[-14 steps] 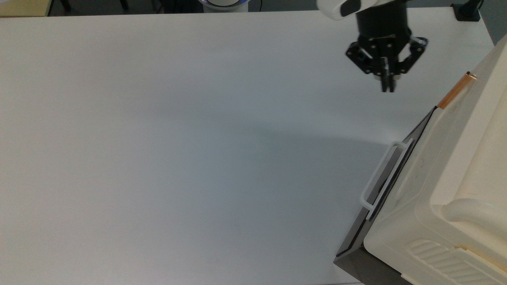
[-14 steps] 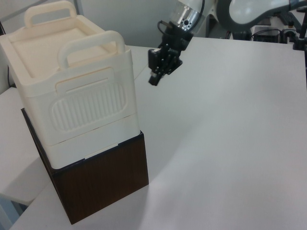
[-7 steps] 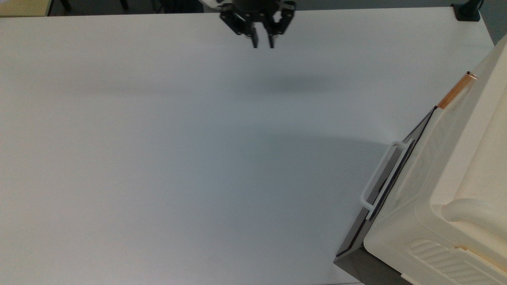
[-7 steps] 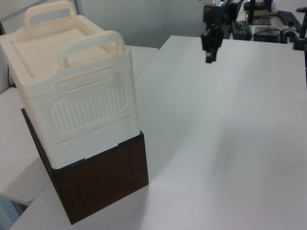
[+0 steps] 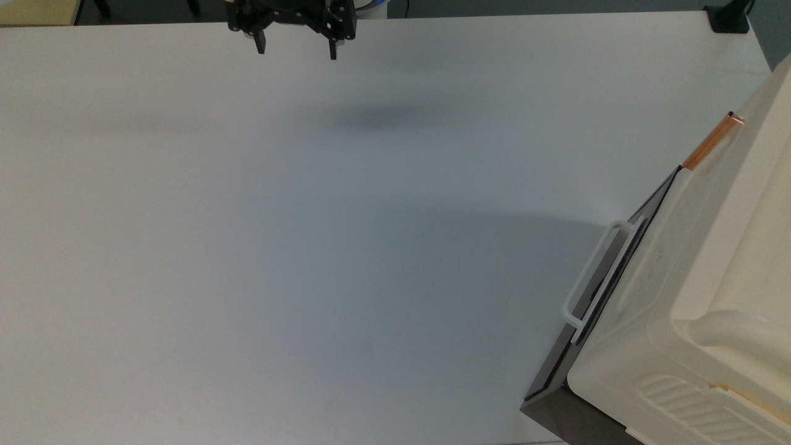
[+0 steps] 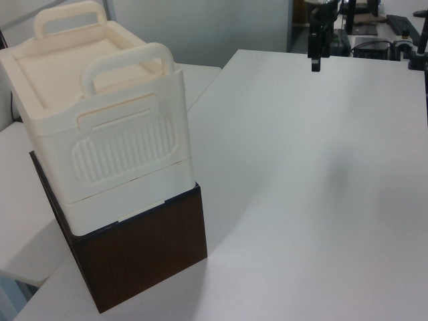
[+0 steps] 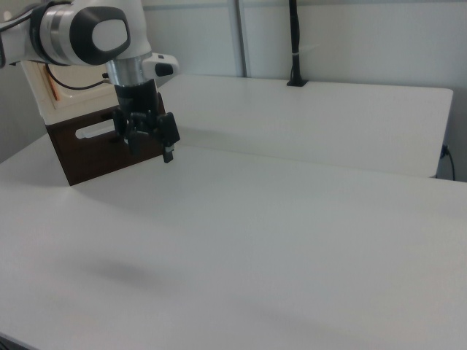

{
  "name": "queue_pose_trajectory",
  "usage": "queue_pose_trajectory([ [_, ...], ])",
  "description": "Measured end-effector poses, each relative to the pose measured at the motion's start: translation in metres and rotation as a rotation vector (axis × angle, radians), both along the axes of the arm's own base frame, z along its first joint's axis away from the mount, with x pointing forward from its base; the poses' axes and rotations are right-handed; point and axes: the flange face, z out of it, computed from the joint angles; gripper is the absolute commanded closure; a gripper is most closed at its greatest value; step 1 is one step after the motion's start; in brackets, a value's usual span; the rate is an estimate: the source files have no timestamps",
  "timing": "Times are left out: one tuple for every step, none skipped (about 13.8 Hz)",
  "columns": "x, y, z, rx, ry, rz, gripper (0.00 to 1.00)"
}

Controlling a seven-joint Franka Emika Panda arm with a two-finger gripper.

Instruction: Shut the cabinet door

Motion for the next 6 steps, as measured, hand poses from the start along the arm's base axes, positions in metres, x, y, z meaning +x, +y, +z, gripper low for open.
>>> queue_pose_trajectory([
  [-0.003, -0.010, 0.006, -0.001, -0.009, 0.010, 0.00],
  [-0.006, -0.020, 0.011, 0.000, -0.017, 0.012, 0.00],
  [-0.007, -0.026, 0.014, -0.001, -0.023, 0.007, 0.00],
  [-0.009, -0.031, 0.017, -0.001, -0.028, 0.000, 0.00],
  [-0.009, -0.035, 0.018, -0.001, -0.031, -0.007, 0.00],
  [-0.009, -0.039, 0.019, -0.001, -0.033, -0.014, 0.00],
])
